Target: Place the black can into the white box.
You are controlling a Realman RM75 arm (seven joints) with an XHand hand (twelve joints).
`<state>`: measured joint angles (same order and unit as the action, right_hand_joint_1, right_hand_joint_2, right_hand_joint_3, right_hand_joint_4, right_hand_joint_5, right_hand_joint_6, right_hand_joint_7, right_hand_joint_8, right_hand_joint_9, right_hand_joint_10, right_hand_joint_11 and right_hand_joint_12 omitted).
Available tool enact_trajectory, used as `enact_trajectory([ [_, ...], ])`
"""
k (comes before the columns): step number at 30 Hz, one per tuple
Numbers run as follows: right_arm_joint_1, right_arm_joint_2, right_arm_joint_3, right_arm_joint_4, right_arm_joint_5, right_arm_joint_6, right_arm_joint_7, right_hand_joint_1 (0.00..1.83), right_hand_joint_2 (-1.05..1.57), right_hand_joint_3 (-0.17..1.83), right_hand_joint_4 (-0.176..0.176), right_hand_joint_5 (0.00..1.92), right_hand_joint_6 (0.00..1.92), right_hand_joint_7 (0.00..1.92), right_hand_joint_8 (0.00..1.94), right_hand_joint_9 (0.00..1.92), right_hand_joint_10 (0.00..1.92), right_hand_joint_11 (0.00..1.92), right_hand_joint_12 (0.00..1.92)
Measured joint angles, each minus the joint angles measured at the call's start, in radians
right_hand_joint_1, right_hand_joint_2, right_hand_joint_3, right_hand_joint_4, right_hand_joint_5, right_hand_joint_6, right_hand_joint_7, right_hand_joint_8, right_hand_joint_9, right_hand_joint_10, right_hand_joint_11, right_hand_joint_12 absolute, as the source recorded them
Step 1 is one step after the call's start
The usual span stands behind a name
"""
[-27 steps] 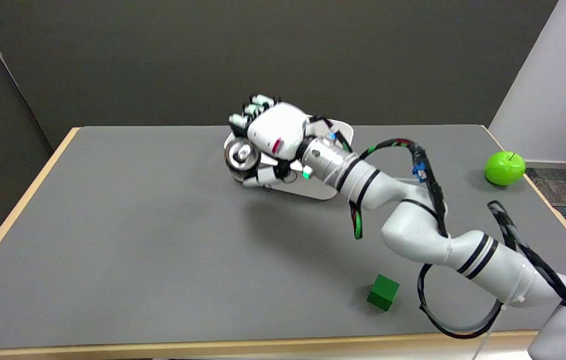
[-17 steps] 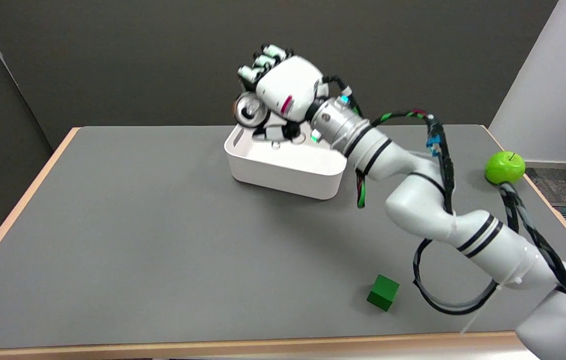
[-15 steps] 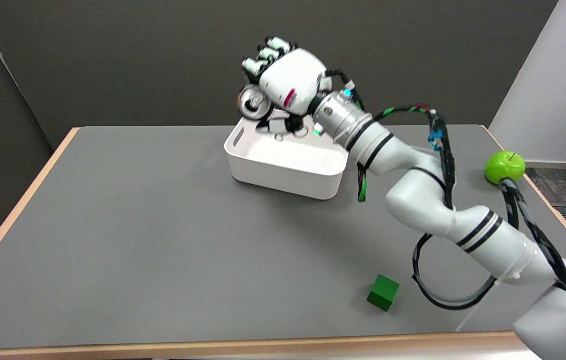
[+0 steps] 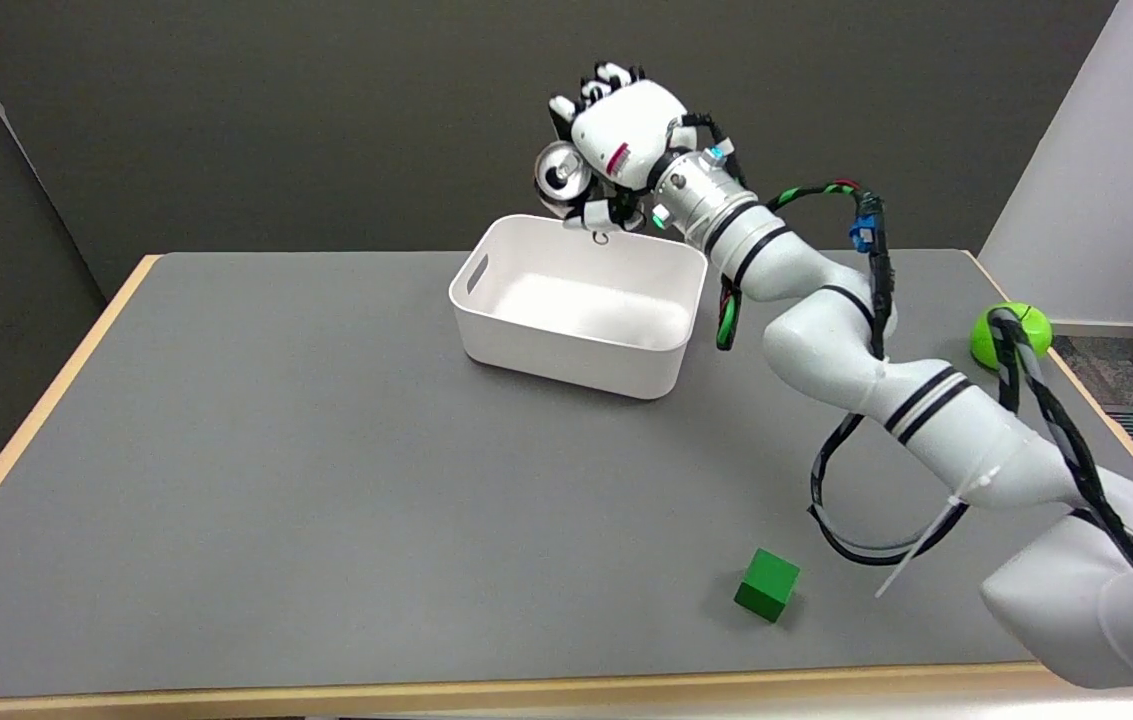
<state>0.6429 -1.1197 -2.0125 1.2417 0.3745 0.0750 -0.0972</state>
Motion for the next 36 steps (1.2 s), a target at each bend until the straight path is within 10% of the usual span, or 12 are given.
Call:
enact_trajectory([
  [14,0.009,-0.01,-0.049,-0.16,0.15,0.034,-0.029,1.12,1.24,0.16,-0.067,0.58,1.73,0.7,1.33,0.43,0.9,0.23,1.31],
  [17,-0.005,-0.007,-0.049,-0.162,0.178,0.037,-0.031,0.72,0.7,0.92,0.145,0.44,0.97,0.58,0.76,0.42,0.87,0.21,1.29],
  [21,-0.021,-0.002,-0.043,-0.159,0.23,0.038,-0.034,0.5,0.59,0.91,0.114,0.29,0.55,0.43,0.44,0.26,0.68,0.01,1.1],
  [36,-0.048,0.025,-0.017,-0.108,0.392,-0.04,-0.036,0.3,0.46,0.9,0.057,0.08,0.39,0.09,0.3,0.02,0.24,0.0,0.68],
])
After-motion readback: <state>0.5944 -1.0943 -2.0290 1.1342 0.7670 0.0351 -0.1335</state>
